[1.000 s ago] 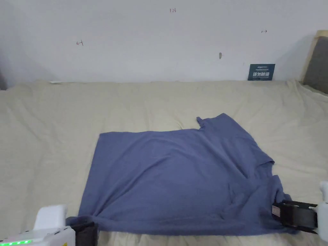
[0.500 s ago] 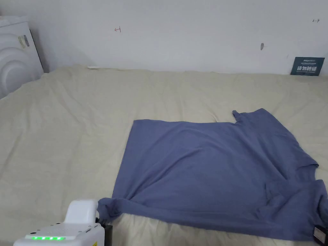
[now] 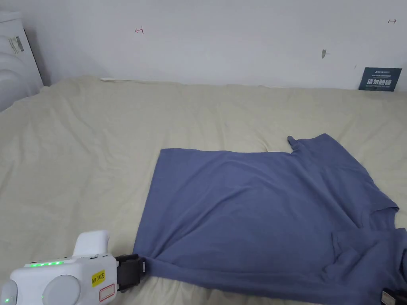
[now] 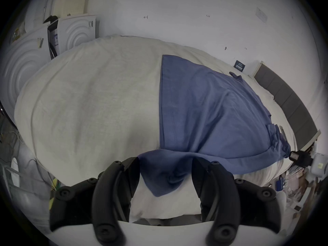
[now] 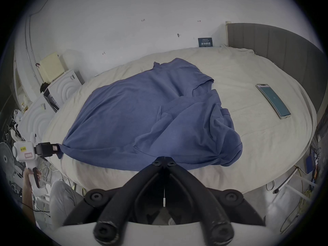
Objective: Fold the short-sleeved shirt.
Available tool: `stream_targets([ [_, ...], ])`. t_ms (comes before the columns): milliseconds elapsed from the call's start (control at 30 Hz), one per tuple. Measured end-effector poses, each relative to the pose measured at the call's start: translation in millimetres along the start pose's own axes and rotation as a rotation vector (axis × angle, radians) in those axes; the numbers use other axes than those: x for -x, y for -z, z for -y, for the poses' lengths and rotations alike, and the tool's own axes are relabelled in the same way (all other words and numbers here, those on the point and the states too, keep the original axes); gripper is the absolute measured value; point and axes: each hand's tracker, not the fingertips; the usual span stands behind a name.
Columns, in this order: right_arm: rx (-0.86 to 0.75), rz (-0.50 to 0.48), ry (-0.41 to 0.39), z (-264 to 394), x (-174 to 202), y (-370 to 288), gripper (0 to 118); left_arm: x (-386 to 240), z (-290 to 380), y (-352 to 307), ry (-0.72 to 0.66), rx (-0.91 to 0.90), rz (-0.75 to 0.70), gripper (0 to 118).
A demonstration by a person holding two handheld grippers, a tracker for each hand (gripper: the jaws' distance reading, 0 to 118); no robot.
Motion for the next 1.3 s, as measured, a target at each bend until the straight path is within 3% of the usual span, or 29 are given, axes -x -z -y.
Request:
stream_targets([
  [100, 0.009, 0.001, -0.005, -1.6, -0.7, 1.9, 0, 4.6, -0.6, 3.5, -0.063, 0.0, 0.024, 62],
  [133, 0.013, -0.001, -0.005, -2.8, -0.7, 2.7, 0, 6.2, -0.9, 2.4, -0.08, -0.004, 0.047, 51],
  [200, 0.014, 0.006, -0.005, -3.6, -0.6, 2.7, 0, 3.9, -1.2, -3.0, -0.074, -0.012, 0.052, 3],
  [300, 0.011, 0.008, -0.001, -4.6, -4.6, 1.7, 0, -8.1, 2.5, -11.1, 0.022, -0.036, -0.048, 3],
  [433, 0.004, 0.023, 0.021, -3.8, -15.7, -3.8, 0, -18.0, 7.4, -11.4, 0.103, -0.027, -0.042, 2],
  [600, -0.018, 0.053, 0.036, -0.1, -39.0, -14.8, 0, -19.7, 3.5, -21.1, 0.073, -0.046, -0.036, 3],
  [633, -0.017, 0.067, 0.033, -0.3, -44.2, -16.8, 6, -21.4, 1.5, -23.7, 0.069, -0.045, -0.035, 2],
  [667, -0.005, 0.102, 0.025, -0.3, -51.4, -18.0, 31, -22.4, 0.3, -26.0, 0.063, -0.047, -0.036, 2],
  [700, 0.014, 0.153, 0.014, 0.6, -57.9, -17.6, 82, -22.7, 0.0, -26.7, 0.062, -0.051, -0.038, 3],
  [733, 0.014, 0.187, 0.02, 2.9, -63.9, -16.4, 105, -23.2, -0.1, -27.0, 0.062, -0.052, -0.04, 3],
  [767, -0.014, 0.208, 0.023, 5.4, -69.8, -18.0, 106, -24.4, -1.6, -27.5, 0.063, -0.051, -0.04, 2],
  [933, 0.008, 0.169, 0.112, 6.2, -93.1, -9.4, 106, -38.3, -2.4, -25.5, 0.066, -0.041, -0.058, 2],
  [1000, 0.016, 0.185, 0.087, 1.4, -89.0, -1.0, 106, -42.3, -1.6, -24.3, 0.075, -0.039, -0.072, 2],
  [1100, 0.007, 0.203, -0.027, -7.9, -88.4, 19.2, 106, -43.7, -2.2, -24.6, 0.082, -0.027, -0.079, 2],
  [1167, 0.043, 0.226, -0.036, -14.7, -86.3, 30.4, 103, -42.5, -3.3, -24.4, 0.074, -0.016, -0.085, 2],
  [1200, 0.046, 0.218, -0.043, -18.0, -87.7, 36.6, 85, -41.9, -3.1, -24.3, 0.068, -0.014, -0.088, 2],
  [1267, 0.026, 0.193, -0.06, -19.6, -84.6, 36.3, 1, -41.4, -2.6, -24.4, 0.054, -0.005, -0.089, 2],
  [1300, 0.012, 0.192, -0.068, -18.8, -81.5, 37.9, 2, -39.9, -3.6, -24.4, 0.055, -0.005, -0.086, 3],
])
